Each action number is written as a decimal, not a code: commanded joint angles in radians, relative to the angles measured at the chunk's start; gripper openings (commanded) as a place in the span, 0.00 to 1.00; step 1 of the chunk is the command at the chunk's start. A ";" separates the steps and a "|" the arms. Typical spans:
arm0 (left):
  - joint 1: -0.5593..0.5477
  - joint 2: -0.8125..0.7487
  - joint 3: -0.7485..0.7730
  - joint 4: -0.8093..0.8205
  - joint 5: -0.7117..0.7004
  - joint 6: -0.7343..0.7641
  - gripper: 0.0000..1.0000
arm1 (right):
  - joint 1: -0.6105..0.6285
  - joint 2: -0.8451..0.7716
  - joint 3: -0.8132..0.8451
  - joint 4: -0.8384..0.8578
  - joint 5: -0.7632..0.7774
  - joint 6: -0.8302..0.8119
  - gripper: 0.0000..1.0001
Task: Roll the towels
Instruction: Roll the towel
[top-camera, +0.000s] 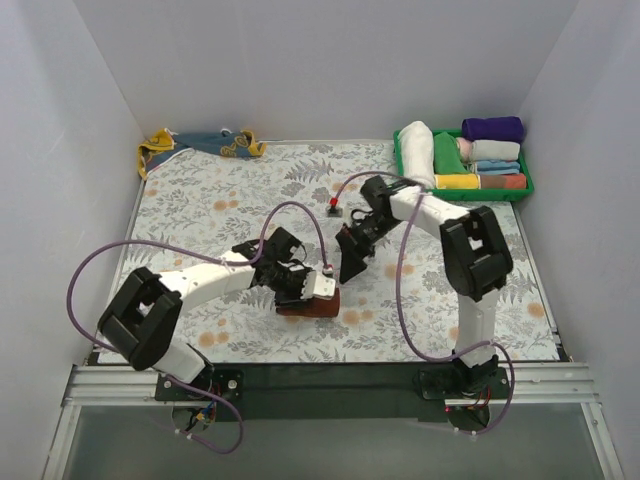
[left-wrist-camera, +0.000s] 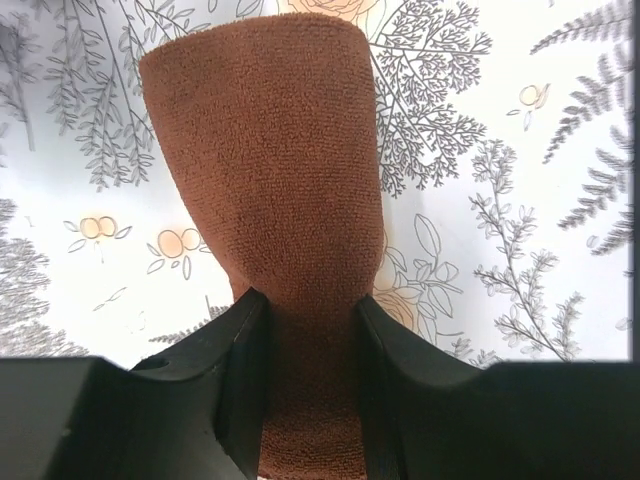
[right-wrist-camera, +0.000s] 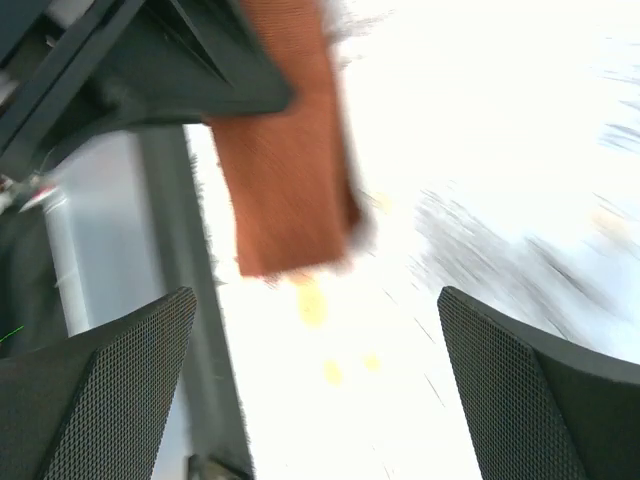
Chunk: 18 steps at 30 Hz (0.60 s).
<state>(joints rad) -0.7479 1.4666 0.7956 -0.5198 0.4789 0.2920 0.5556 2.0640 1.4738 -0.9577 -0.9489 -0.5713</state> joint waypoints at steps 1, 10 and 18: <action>0.077 0.130 0.030 -0.256 0.177 0.036 0.09 | -0.097 -0.204 -0.062 0.126 0.145 0.062 0.94; 0.194 0.421 0.278 -0.546 0.415 0.196 0.10 | -0.030 -0.660 -0.288 0.387 0.418 0.151 0.79; 0.260 0.603 0.402 -0.692 0.497 0.276 0.12 | 0.314 -0.720 -0.435 0.497 0.769 0.102 0.78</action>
<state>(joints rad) -0.4953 2.0071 1.2091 -1.1168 1.0348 0.4973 0.7902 1.3354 1.0801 -0.5385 -0.3805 -0.4530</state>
